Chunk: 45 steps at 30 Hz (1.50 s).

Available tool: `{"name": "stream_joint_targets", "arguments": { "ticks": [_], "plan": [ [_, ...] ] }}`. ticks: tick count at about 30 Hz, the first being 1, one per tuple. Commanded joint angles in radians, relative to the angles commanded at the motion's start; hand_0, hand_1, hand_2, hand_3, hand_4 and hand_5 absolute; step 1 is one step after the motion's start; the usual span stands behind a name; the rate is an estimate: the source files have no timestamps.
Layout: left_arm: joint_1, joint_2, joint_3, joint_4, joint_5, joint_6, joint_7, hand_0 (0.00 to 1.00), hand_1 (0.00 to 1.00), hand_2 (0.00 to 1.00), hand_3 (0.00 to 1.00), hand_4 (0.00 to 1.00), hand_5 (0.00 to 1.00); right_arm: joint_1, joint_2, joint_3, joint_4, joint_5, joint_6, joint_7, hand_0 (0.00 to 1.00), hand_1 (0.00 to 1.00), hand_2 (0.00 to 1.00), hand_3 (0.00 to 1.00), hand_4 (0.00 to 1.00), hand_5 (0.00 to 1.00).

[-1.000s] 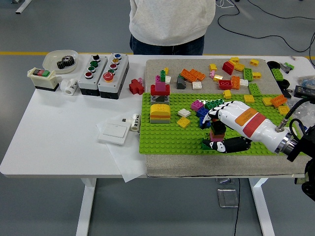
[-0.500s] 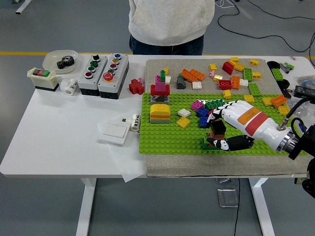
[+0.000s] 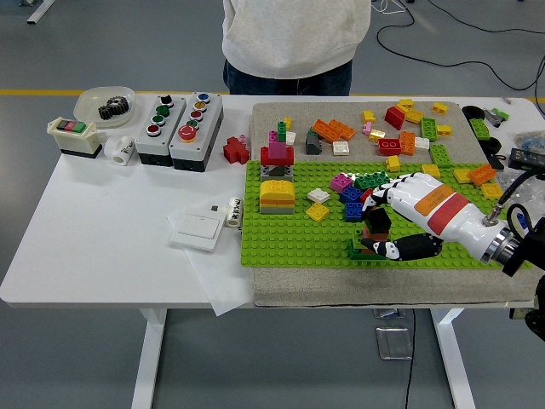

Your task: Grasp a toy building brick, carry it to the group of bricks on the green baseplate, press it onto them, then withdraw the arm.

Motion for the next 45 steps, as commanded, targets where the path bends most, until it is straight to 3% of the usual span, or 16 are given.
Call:
{"name": "stream_joint_targets", "arguments": {
  "ticks": [11, 36, 37, 45],
  "plan": [
    [0.000, 0.000, -0.001, 0.000, 0.001, -0.001, 0.000, 0.481, 0.575, 0.642, 0.578, 0.606, 0.677, -0.017, -0.005, 0.011, 0.018, -0.004, 0.000, 0.001, 0.549, 0.543, 0.587, 0.531, 0.755, 0.480],
    [-0.002, 0.000, 0.001, -0.001, 0.000, 0.000, 0.000, 0.481, 0.577, 0.642, 0.578, 0.605, 0.677, -0.016, 0.002, 0.011, -0.015, -0.011, 0.006, -0.002, 0.535, 0.528, 0.580, 0.532, 0.756, 0.474],
    [-0.001, 0.000, 0.001, -0.001, 0.001, 0.000, 0.000, 0.482, 0.576, 0.642, 0.578, 0.604, 0.678, -0.017, 0.002, 0.011, -0.015, -0.012, 0.006, -0.002, 0.493, 0.520, 0.577, 0.533, 0.756, 0.472],
    [0.000, 0.001, 0.000, -0.001, 0.005, -0.001, 0.000, 0.482, 0.577, 0.642, 0.577, 0.604, 0.678, -0.018, 0.002, 0.011, -0.007, -0.018, 0.003, -0.002, 0.451, 0.503, 0.570, 0.535, 0.756, 0.469]
  ]
}}
